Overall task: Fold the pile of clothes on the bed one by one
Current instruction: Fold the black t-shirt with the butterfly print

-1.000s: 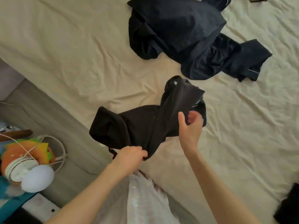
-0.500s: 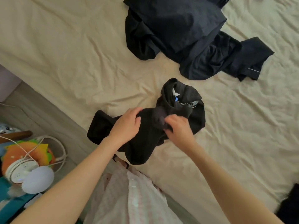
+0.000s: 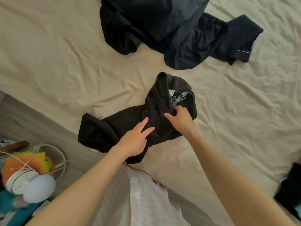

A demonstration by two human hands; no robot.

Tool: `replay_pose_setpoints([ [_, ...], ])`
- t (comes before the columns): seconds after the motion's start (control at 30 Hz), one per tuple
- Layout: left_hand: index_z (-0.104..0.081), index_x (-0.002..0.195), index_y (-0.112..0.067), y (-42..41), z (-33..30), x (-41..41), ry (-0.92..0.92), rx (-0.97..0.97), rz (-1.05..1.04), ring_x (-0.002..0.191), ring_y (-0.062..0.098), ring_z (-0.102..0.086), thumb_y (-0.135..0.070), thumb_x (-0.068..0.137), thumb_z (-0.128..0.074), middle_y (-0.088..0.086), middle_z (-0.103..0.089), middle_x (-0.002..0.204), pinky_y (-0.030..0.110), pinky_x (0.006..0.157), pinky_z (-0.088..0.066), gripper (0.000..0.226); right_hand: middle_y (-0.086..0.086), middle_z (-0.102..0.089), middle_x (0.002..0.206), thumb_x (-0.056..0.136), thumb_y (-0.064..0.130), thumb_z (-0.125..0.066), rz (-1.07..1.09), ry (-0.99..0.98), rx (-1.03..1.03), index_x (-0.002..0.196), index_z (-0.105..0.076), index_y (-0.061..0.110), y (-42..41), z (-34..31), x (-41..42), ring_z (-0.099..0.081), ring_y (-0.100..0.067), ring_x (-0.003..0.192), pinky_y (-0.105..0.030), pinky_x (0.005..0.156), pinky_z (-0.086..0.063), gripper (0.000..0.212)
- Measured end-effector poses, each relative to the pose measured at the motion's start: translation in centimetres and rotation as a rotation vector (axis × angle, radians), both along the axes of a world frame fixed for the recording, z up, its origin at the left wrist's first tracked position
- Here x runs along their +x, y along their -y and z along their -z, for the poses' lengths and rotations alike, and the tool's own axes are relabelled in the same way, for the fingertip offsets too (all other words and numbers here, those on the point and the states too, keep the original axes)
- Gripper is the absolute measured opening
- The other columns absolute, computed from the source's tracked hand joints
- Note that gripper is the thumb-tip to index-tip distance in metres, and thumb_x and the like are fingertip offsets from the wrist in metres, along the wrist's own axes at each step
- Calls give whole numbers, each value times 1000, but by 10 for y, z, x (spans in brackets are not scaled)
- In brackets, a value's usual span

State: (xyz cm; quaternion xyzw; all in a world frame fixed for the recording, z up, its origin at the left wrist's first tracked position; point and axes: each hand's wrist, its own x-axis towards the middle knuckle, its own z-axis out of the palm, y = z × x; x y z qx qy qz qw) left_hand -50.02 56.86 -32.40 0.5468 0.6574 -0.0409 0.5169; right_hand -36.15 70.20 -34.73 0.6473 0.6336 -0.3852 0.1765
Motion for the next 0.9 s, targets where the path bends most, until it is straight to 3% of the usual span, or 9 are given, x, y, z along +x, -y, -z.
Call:
replay_pose_setpoints([
  [0.13,-23,148,-33,0,-4,-8,28,-65,3,120,20,-50,-23,99,-42,-10,7,158,21,80,-42,53,-10,-52,124,91,21,-60,216,-77,11,129,-50,11,22,-5,-2,-56,-28,108,-33,89,-44,40],
  [0.23,-37,143,-28,-8,-13,-16,93,-118,-51,131,16,-41,-25,100,-38,-4,-14,157,28,101,-38,42,-4,-54,111,94,20,-55,50,-140,203,129,-56,15,33,-33,12,-56,-23,100,-24,80,-36,35],
  [0.3,-46,136,-24,-16,-26,-20,152,-116,-199,129,13,-42,-25,101,-38,-2,-39,147,27,103,-35,36,-1,-52,103,96,18,-53,-157,-209,221,127,-59,16,31,-55,17,-56,-22,96,-23,77,-36,32],
  [0.37,-47,135,-23,-28,-45,-27,154,-18,-350,124,11,-47,-24,101,-38,-3,-50,138,27,101,-39,35,-1,-52,97,96,16,-53,-381,-271,262,118,-65,15,23,-81,17,-56,-21,90,-23,72,-37,26],
  [0.43,-42,138,-22,-43,-72,-36,124,137,-430,124,13,-46,-21,100,-39,-2,-46,140,27,102,-38,38,-4,-56,96,96,15,-53,-522,-321,344,114,-69,15,10,-111,11,-55,-23,90,-27,71,-40,24],
  [0.6,-41,140,-28,-87,-164,-64,231,378,-279,136,2,-24,-7,97,-44,-11,-30,151,21,107,-23,47,-12,-59,103,92,8,-58,-707,-457,535,110,-71,11,-22,-206,-25,-55,-29,95,-37,78,-47,23],
  [0.67,-46,136,-28,-95,-205,-73,295,420,-236,131,-3,-30,-8,96,-49,-13,-39,145,22,107,-26,44,-14,-61,101,89,5,-61,-743,-505,640,106,-72,8,-30,-249,-39,-57,-31,92,-39,76,-49,21],
  [0.77,-59,114,-19,-94,-262,-89,303,513,-282,108,1,-54,-16,90,-61,-8,-61,113,27,101,-41,24,-11,-67,97,87,3,-62,-766,-575,750,103,-74,9,-36,-311,-57,-63,-30,89,-42,76,-52,20],
  [0.9,-60,88,-13,-68,-323,-112,132,751,-314,94,15,-57,-22,84,-68,3,-58,97,34,92,-45,13,0,-72,100,89,8,-62,-759,-671,821,104,-74,16,-30,-377,-82,-66,-19,93,-36,85,-52,21],
])
